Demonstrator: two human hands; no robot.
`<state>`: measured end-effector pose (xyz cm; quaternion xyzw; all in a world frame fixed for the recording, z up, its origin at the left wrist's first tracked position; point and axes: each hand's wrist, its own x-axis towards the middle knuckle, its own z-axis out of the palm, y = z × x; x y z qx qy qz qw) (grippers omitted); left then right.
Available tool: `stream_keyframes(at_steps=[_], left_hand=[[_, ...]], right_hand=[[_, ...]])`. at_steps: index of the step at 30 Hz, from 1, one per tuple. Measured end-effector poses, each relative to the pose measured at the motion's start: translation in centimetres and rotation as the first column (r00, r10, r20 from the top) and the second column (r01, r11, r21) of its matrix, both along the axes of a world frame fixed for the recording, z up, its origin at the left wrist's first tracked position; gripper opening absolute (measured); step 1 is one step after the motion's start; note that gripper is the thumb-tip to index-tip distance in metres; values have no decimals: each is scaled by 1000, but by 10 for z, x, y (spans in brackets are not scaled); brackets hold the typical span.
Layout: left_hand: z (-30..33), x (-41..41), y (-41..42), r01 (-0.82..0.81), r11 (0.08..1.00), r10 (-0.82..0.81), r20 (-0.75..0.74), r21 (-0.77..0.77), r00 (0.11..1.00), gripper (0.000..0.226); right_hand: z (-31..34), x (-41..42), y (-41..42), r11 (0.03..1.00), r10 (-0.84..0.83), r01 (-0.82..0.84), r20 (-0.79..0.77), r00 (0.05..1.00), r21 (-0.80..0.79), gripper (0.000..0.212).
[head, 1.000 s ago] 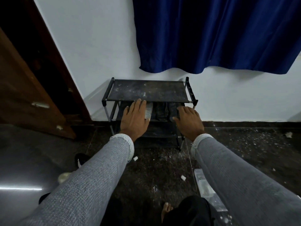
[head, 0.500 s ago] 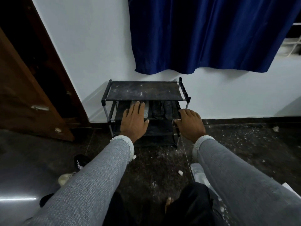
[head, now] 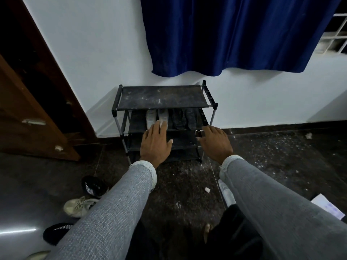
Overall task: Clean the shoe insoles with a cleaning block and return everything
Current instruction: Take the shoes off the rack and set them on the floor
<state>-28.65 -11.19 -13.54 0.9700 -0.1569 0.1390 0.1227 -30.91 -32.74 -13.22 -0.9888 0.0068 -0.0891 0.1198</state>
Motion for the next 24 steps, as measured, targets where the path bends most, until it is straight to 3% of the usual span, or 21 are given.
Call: stream_keyframes(at_steps=[5, 11, 17, 20, 24], left_hand=[[-26, 25, -9, -61, 986, 44, -113, -155, 993, 61], [-79, 93, -43, -337, 860, 153, -437, -383, 886, 57], [-144, 185, -86, -456, 768, 126, -592, -449, 796, 49], [-169, 233, -102, -435, 771, 114, -571, -465, 813, 49], [-197, 284, -116, -420, 798, 162, -518, -432, 840, 49]], right_hand=[[-25, 21, 2, 996, -37, 44, -83, 996, 80, 45], [-86, 86, -18, 955, -58, 112, -199, 978, 273, 46], [-159, 176, -44, 729, -252, 386, -303, 919, 565, 38], [-190, 221, -60, 655, -332, 445, -297, 895, 611, 35], [-219, 272, -76, 486, -407, 541, -370, 835, 686, 46]])
